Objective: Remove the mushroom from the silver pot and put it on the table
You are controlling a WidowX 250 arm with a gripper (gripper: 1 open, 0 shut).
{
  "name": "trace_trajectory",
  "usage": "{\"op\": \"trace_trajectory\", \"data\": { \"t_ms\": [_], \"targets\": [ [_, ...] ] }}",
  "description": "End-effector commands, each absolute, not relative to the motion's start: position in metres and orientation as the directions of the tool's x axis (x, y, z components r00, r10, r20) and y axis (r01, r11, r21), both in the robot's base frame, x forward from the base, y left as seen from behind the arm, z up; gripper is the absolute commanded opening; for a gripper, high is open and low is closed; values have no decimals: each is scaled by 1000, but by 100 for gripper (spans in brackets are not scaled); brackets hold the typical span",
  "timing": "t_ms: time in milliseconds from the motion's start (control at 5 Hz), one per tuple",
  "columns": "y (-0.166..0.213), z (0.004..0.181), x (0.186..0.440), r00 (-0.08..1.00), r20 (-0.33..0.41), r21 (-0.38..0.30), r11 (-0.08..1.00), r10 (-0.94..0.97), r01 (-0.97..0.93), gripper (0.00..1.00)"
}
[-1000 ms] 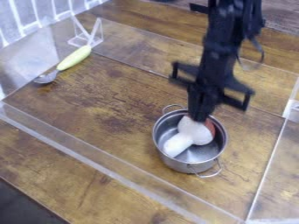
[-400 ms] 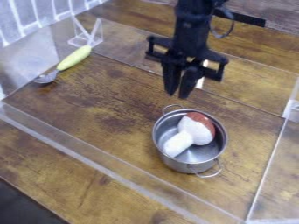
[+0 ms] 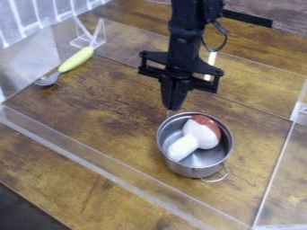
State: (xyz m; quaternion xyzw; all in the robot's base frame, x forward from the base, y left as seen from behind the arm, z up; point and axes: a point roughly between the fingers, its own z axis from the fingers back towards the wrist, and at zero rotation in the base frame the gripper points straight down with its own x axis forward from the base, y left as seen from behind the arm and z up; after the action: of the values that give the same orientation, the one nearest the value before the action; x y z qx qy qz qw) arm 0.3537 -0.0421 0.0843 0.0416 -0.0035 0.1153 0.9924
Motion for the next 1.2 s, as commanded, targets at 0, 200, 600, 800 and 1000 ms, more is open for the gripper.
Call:
{"op": "trace_trajectory", "data": {
  "t_ms": [0, 200, 600, 800, 1000],
  "targets": [
    [-24, 117, 357, 941, 101, 54, 942, 324, -330, 0],
    [-21, 124, 361, 935, 106, 54, 937, 339, -346, 0],
    [-13, 128, 362, 918, 120, 47, 922, 378, -385, 0],
    [-13, 113, 357, 914, 109, 54, 916, 391, -398, 100],
    [-5, 124, 351, 890, 119, 40, 894, 440, -447, 0]
  ]
}}
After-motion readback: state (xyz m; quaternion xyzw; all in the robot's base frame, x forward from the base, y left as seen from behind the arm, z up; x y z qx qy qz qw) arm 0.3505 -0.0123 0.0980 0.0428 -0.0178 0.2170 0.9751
